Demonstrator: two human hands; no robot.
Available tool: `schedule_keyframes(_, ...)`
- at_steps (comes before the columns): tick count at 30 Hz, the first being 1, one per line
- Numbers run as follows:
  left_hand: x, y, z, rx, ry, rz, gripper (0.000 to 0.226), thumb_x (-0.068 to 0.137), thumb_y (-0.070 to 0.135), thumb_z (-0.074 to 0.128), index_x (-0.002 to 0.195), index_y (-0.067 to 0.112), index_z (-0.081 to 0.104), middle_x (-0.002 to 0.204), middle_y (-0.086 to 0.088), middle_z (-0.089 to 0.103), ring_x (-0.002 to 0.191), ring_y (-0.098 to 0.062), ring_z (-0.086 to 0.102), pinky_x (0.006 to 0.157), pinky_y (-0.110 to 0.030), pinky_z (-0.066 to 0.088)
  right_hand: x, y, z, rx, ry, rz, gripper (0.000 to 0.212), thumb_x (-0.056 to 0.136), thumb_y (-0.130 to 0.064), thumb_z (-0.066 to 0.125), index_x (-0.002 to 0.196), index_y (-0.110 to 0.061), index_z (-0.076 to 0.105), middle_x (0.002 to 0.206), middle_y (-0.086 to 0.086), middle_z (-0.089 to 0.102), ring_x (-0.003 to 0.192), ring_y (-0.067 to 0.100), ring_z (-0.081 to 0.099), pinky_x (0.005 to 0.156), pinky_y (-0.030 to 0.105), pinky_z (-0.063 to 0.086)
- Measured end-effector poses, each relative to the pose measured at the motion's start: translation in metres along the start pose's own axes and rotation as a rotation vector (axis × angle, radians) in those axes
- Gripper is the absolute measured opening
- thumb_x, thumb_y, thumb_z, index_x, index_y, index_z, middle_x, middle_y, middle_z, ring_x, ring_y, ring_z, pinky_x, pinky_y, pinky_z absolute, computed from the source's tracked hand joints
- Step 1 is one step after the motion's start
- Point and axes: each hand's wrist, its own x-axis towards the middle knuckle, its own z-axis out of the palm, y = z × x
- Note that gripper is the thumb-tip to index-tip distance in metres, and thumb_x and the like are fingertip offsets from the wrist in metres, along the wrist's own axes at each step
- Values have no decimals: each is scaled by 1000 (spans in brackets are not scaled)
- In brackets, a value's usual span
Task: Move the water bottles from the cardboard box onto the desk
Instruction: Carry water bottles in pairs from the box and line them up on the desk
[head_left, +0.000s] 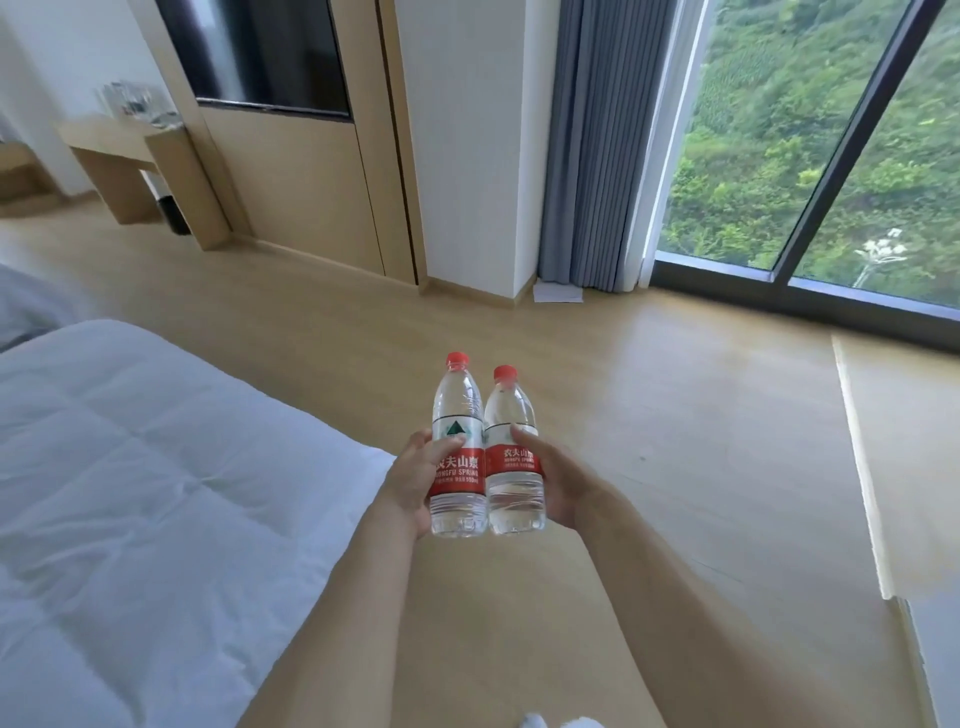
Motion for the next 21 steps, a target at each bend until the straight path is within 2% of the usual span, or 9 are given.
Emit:
schedule_keyframes(4, 51, 27, 33, 3, 16, 21, 50, 85, 9, 75, 129, 11, 51, 117, -30, 65, 92, -43, 69, 85, -66, 54, 46, -55, -23, -57, 9, 3, 52, 95, -26, 65, 136, 4, 52, 137, 31, 55, 117, 44, 60, 106, 59, 45)
schedule_keyframes(6, 74, 37, 45, 16, 30, 14, 52, 83, 9, 78, 128, 12, 51, 114, -28, 66, 92, -42, 70, 84, -64, 55, 65, -76, -33, -69, -6, 17, 52, 96, -27, 63, 137, 3, 51, 137, 31, 55, 117, 43, 59, 107, 60, 43)
schedule_keyframes(11, 133, 56, 70, 42, 16, 7, 58, 73, 12, 85, 122, 15, 55, 100, -19, 74, 85, -38, 73, 76, -59, 58, 106, -121, -58, -93, -60, 11, 51, 93, -28, 65, 136, -2, 53, 121, 24, 66, 104, 37, 67, 84, 49, 58)
schedule_keyframes(14, 168, 66, 81, 68, -23, 11, 60, 67, 16, 87, 120, 20, 59, 97, -15, 77, 84, -35, 74, 74, -54, 58, 133, -143, -74, -125, -59, -22, 51, 92, -27, 67, 135, -4, 54, 124, 24, 66, 107, 38, 67, 89, 53, 57)
schedule_keyframes(16, 191, 72, 87, 86, -49, 18, 65, 62, 19, 89, 121, 22, 60, 103, -16, 76, 90, -37, 74, 81, -59, 58, 152, -155, -82, -130, -61, -37, 52, 89, -26, 69, 135, -4, 55, 127, 25, 64, 110, 39, 66, 95, 57, 53)
schedule_keyframes(18, 220, 81, 90, 87, -63, 17, 72, 58, 22, 90, 123, 22, 59, 108, -17, 75, 94, -38, 73, 88, -63, 54, 177, -168, -87, -153, -58, -55, 56, 83, -27, 72, 133, -7, 56, 121, 23, 68, 106, 38, 68, 91, 56, 55)
schedule_keyframes(21, 273, 99, 88, 73, -76, 3, 71, 63, 17, 89, 126, 21, 57, 107, -19, 75, 88, -36, 73, 81, -56, 58, 222, -190, -92, -201, -19, -68, 60, 78, -29, 74, 132, -11, 57, 113, 17, 71, 100, 32, 71, 81, 51, 59)
